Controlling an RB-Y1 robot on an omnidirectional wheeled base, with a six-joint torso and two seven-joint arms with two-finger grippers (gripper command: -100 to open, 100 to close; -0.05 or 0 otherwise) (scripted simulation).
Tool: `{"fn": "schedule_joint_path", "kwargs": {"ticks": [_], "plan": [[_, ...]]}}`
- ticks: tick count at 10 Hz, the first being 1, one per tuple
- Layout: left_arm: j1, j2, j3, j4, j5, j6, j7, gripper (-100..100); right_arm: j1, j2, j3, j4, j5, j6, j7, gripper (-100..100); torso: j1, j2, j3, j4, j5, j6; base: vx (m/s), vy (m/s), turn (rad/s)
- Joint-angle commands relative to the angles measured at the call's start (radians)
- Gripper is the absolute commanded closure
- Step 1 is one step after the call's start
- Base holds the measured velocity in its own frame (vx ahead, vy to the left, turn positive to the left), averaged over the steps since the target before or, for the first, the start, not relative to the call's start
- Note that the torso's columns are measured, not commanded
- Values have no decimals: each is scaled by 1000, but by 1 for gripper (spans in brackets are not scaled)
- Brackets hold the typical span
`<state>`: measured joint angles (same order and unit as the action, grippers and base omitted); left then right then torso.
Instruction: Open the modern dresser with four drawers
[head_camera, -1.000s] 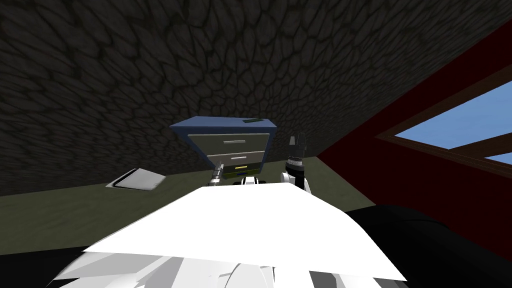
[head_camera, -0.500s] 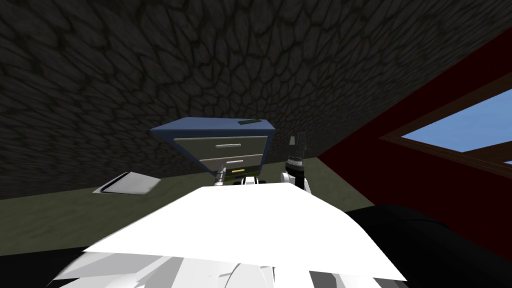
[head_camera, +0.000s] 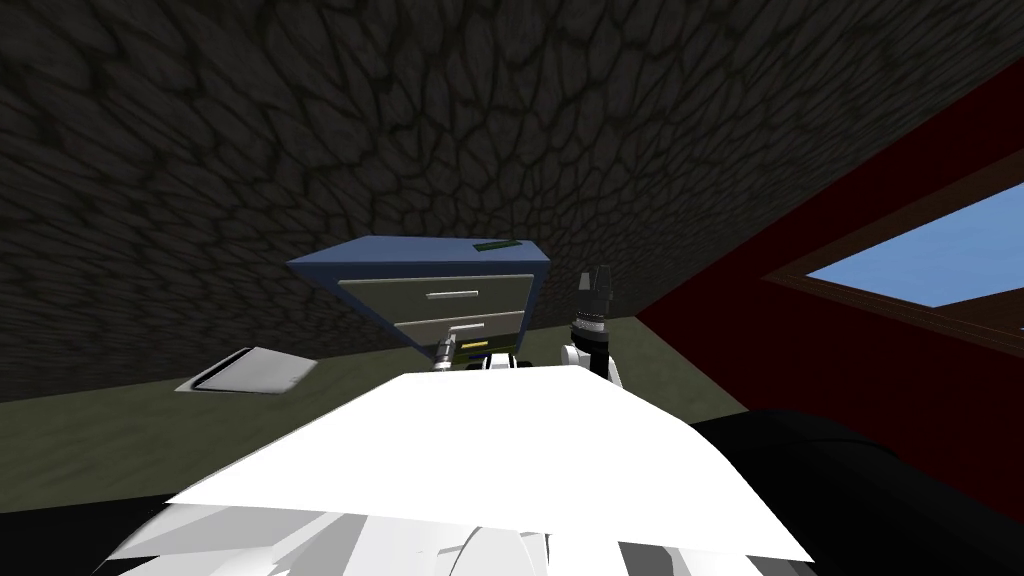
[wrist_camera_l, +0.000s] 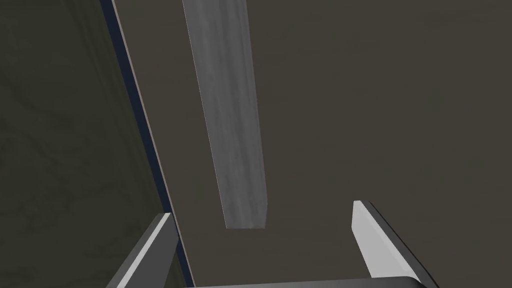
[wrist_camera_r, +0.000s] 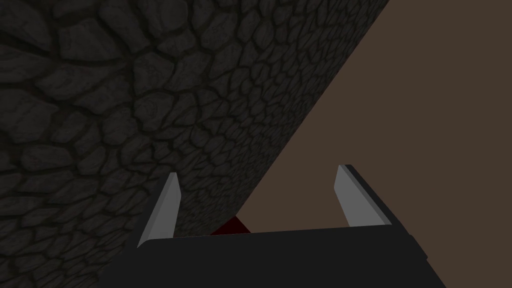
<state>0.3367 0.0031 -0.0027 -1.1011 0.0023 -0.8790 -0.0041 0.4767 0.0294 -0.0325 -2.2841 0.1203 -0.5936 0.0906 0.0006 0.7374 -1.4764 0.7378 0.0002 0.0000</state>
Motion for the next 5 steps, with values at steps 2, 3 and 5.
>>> {"fn": "schedule_joint_path", "kwargs": {"ticks": [2, 3, 5], "plan": [[4, 0, -1, 7, 0, -9, 1, 100, 0, 0, 0, 0, 0, 0, 0, 0, -1, 1, 1, 0, 0, 0, -3, 3, -2], [8, -1, -2, 15, -1, -20, 1, 100, 0, 0, 0, 0, 0, 0, 0, 0, -1, 4, 2, 1, 0, 0, -37, 16, 4], [9, 2, -5, -26, -2, 8, 4, 100, 0, 0, 0, 0, 0, 0, 0, 0, 3, -3, -1, -3, 2, 0, -75, -5, 6]]}}
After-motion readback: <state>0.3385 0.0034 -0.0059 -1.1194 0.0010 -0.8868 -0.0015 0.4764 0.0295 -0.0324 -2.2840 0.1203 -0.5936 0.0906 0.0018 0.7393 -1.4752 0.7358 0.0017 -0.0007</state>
